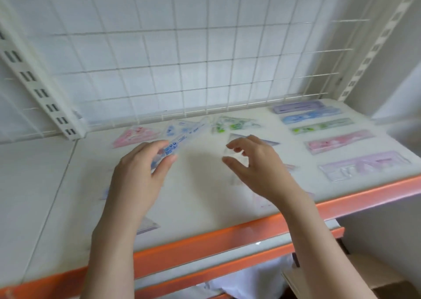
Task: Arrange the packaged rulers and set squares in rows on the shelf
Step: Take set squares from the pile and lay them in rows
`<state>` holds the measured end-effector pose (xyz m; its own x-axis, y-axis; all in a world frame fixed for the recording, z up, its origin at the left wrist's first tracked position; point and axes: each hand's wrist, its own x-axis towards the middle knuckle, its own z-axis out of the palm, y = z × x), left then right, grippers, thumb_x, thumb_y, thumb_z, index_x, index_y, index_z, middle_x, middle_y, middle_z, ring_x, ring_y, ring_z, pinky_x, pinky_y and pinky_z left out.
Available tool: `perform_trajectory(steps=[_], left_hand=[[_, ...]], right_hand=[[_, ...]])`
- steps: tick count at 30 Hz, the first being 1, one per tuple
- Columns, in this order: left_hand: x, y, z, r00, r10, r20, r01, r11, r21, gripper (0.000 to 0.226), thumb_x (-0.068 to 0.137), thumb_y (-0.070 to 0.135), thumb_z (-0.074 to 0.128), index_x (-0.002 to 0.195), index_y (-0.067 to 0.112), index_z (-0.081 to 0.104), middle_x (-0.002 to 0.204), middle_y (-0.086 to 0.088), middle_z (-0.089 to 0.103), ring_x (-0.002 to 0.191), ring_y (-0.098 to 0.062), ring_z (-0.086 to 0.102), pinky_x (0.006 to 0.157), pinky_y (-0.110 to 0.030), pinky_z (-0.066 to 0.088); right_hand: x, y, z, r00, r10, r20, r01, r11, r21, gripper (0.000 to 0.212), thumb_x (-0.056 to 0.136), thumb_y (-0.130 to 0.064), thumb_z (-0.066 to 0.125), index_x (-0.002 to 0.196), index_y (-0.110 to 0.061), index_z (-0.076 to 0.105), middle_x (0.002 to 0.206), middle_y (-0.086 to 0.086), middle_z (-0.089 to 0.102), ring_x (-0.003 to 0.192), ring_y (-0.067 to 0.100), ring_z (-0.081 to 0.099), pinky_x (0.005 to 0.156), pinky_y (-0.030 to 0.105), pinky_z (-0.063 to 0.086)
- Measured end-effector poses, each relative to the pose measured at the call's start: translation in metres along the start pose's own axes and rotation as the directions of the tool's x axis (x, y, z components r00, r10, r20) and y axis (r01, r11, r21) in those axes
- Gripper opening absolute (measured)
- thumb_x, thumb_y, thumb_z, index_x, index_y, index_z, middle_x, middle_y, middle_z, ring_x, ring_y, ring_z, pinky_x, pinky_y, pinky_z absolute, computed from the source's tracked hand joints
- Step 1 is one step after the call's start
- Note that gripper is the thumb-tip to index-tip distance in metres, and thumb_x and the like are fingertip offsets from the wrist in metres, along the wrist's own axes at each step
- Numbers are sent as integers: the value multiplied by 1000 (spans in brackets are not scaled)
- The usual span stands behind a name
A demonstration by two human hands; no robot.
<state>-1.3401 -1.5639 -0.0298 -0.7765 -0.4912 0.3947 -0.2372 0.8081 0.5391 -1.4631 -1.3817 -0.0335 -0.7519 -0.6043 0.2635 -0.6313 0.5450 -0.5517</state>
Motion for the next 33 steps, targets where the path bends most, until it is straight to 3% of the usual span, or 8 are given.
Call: perform_trajectory(steps=[4,10,14,16,25,33], left_hand=[[17,45,39,992,100,71,-97,994,-46,31,86,25,66,115,14,67,105,-2,68,90,-21,60,79,-22,39],[66,132,118,936,265,231,-243,963,-118,40,89,10,59,128,9,56,121,-8,55,104,-22,54,83,-10,28],[102,191,173,874,314,370,-273,949,-158,46,90,16,59,135,17,49,123,-5,47,102,-16,49,88,-18,33],[118,215,197,853,330,403,-293,944,-153,45,90,15,59,134,15,50,123,-7,50,108,-20,51,91,-22,37],[151,258,266,834,249,492,-227,968,-106,44,88,13,61,131,17,51,126,-8,57,113,-21,54,99,-30,40],[150,248,270,868,204,452,-224,974,-9,43,90,13,59,132,15,50,127,-7,57,117,-20,52,100,-31,39]], right_hand=[[-8,40,-33,997,62,-36,-63,997,-37,31,87,-33,63,113,-17,63,105,2,60,100,20,57,87,36,46],[-23,112,-92,979,158,-131,-166,985,-55,30,86,-30,65,111,-14,65,104,4,61,96,20,58,85,35,46],[-31,157,-125,961,213,-175,-226,972,-58,30,86,-29,65,112,-14,65,103,3,61,94,19,58,83,29,44],[-35,177,-140,953,229,-197,-247,967,-68,31,87,-30,64,113,-15,64,104,2,60,95,18,57,81,27,43],[-45,243,-186,929,291,-228,-309,950,-51,30,90,-31,59,117,-19,60,108,-3,57,95,11,51,78,23,38],[-29,262,-187,942,261,-210,-270,963,-19,29,90,-32,60,116,-20,61,105,-4,56,91,9,50,78,21,38]])
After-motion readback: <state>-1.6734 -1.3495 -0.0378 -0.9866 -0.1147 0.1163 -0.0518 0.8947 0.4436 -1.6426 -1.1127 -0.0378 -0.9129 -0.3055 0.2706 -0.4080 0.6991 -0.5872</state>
